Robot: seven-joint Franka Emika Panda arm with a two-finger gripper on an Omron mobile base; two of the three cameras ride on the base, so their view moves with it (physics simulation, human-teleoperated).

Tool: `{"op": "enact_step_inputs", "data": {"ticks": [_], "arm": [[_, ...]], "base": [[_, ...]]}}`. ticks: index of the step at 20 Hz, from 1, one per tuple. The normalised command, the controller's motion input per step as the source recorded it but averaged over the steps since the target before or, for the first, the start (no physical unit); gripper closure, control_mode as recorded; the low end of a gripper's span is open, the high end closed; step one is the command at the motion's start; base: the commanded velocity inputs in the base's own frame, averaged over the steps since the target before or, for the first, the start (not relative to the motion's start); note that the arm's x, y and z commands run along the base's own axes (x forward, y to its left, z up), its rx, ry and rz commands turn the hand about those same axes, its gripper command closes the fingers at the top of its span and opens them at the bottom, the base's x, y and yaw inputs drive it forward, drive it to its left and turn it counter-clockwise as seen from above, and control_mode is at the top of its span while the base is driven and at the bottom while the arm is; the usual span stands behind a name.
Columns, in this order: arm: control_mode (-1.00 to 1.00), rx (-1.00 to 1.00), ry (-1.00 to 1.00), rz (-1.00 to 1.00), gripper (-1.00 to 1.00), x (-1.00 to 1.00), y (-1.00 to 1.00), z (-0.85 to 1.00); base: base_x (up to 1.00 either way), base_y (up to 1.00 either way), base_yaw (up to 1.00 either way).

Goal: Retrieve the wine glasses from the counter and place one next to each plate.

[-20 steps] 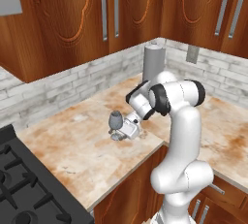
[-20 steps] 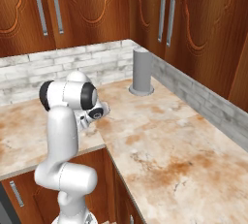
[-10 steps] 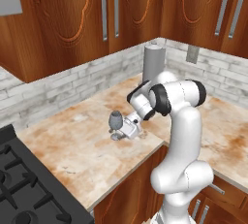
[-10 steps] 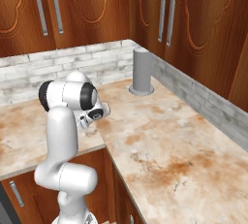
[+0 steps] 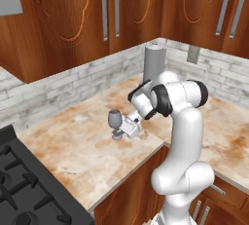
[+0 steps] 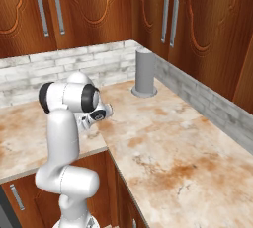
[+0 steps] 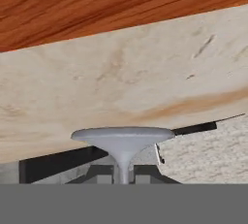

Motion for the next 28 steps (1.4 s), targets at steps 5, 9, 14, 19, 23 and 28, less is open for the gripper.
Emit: {"op": "enact_step_inputs", "data": {"ticks": [5, 9, 14, 19, 23, 28], "arm": [[-1.0, 0.0, 0.02, -0.07, 1.0, 0.0, 0.07, 0.66], [-1.0, 0.0, -0.07, -0.05, 1.0, -0.45, 0.06, 0.68], [-1.0, 0.0, -0.15, 0.0, 1.0, -0.89, 0.0, 0.44], [-1.0, 0.01, -0.11, -0.04, 1.0, -0.94, 0.0, 0.65], [-1.0, 0.11, -0.05, -0.13, 1.0, -0.69, 0.0, 0.92], [-1.0, 0.21, 0.0, -0.1, 1.0, -0.57, -0.01, 0.58]], "base": [[0.0, 0.0, 0.0], [0.0, 0.0, 0.0], [0.0, 0.0, 0.0], [0.0, 0.0, 0.0], [0.0, 0.0, 0.0], [0.0, 0.0, 0.0]]}}
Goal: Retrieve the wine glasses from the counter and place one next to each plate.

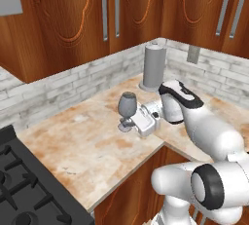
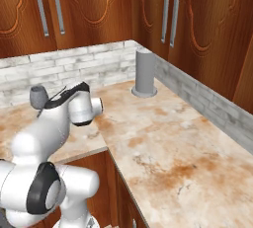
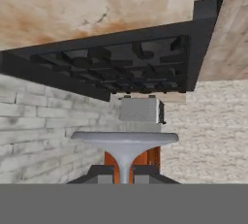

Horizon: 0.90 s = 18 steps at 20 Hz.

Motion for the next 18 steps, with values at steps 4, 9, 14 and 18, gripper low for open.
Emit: {"op": "enact_step_inputs", "data": {"ticks": [4, 9, 14, 18], "arm": [[-1.0, 0.02, 0.0, 0.0, 1.0, -0.03, -0.01, 0.02], [-1.0, 0.0, 0.0, 0.1, 1.0, -0.47, 0.27, -0.01], [1.0, 0.0, 0.0, 0.0, 1.0, 0.0, 0.0, 0.0], [1.0, 0.0, 0.0, 0.0, 1.0, 0.0, 0.0, 0.0]], "base": [[0.0, 0.0, 0.0], [0.0, 0.0, 0.0], [-0.99, 0.44, 0.49], [-0.78, 0.25, 0.68]]}}
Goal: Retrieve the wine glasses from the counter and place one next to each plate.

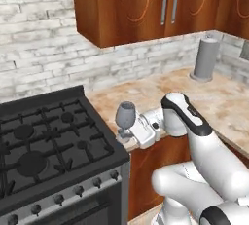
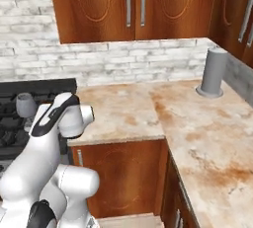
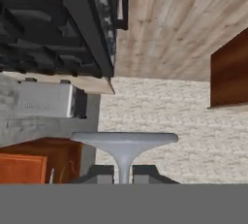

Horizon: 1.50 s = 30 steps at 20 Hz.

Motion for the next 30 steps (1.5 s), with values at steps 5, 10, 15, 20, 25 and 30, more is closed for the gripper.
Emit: {"op": "enact_step_inputs", "data": {"ticks": [5, 10, 15, 20, 25, 30], "arm": [[1.0, 0.0, 0.0, 0.0, 1.0, 0.0, 0.0, 0.0], [1.0, 0.0, 0.0, 0.0, 1.0, 0.0, 0.0, 0.0], [1.0, 0.0, 0.0, 0.0, 1.0, 0.0, 0.0, 0.0], [1.0, 0.0, 0.0, 0.0, 1.0, 0.0, 0.0, 0.0], [1.0, 0.0, 0.0, 0.0, 1.0, 0.0, 0.0, 0.0], [1.0, 0.0, 0.0, 0.0, 1.0, 0.0, 0.0, 0.0]], "base": [[-0.49, 0.25, 0.76], [-0.15, 0.81, 0.73], [-0.13, 0.8, 0.75], [-0.01, 0.81, 0.68], [0.16, 0.97, 0.45], [0.67, 1.0, 0.15]]}}
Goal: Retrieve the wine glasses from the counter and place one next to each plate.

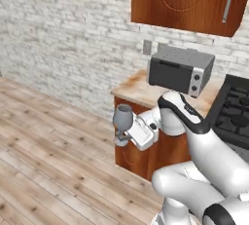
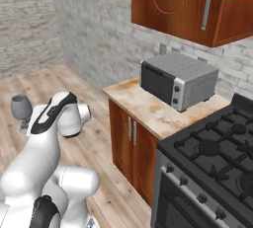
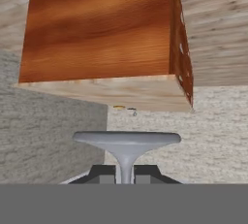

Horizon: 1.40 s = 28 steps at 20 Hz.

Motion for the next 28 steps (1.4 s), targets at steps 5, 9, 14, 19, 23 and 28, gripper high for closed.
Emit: {"op": "enact_step_inputs", "data": {"ticks": [5, 9, 14, 19, 23, 28], "arm": [[1.0, 0.0, 0.0, 0.0, 1.0, 0.0, 0.0, 0.0], [1.0, 0.0, 0.0, 0.0, 1.0, 0.0, 0.0, 0.0], [1.0, 0.0, 0.0, 0.0, 1.0, 0.0, 0.0, 0.0], [1.0, 0.0, 0.0, 0.0, 1.0, 0.0, 0.0, 0.0], [1.0, 0.0, 0.0, 0.0, 1.0, 0.0, 0.0, 0.0], [1.0, 0.0, 0.0, 0.0, 1.0, 0.0, 0.0, 0.0]], "base": [[0.84, 1.0, 0.06], [0.2, 1.0, 0.28], [-0.14, 0.89, 0.64], [-0.15, 0.66, 0.73], [0.69, 0.54, 0.48], [1.0, 0.15, 0.28]]}}
